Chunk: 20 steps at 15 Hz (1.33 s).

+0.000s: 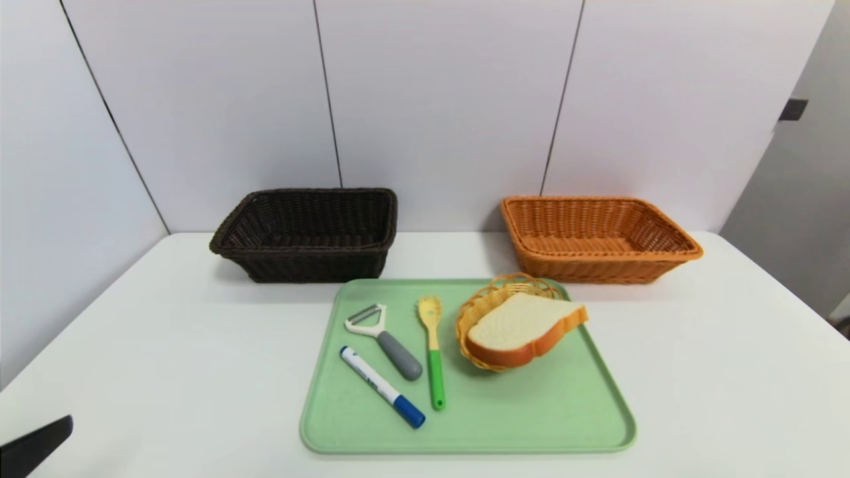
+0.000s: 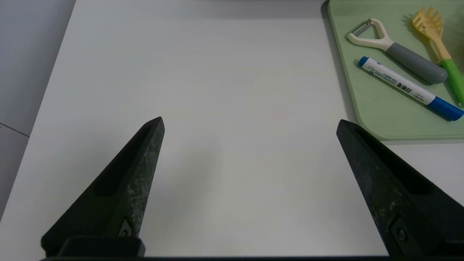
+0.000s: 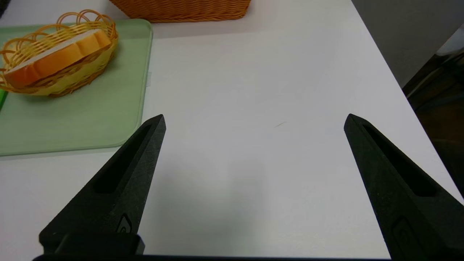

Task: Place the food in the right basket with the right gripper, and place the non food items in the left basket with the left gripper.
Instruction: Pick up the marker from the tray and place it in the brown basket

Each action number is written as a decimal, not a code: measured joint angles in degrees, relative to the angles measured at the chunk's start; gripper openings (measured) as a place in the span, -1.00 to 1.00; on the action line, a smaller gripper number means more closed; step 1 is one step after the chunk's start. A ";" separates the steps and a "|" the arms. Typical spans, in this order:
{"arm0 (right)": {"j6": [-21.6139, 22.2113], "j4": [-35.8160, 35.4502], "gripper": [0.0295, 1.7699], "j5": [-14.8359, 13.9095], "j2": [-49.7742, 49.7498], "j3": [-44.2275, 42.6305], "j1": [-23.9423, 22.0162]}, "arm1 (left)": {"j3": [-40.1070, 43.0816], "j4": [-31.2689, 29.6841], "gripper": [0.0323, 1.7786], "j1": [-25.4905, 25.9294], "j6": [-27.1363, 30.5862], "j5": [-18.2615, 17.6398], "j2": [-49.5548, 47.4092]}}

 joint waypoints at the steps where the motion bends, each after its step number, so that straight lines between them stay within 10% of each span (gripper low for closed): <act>1: 0.00 0.37 0.92 0.02 3.43 -2.19 -0.04 | -2.58 -0.01 0.90 0.00 -0.07 0.02 4.30; 9: -1.67 1.74 0.92 2.32 29.75 -19.04 1.85 | -20.83 8.31 0.90 -4.29 -1.99 0.13 26.10; 14: -2.67 1.90 0.92 12.23 39.95 -28.31 6.46 | -29.46 9.69 0.90 -18.35 -10.74 0.13 34.07; 20: -1.58 1.79 0.92 12.56 44.41 -31.11 16.60 | -33.46 9.56 0.90 -30.26 -15.79 0.38 39.53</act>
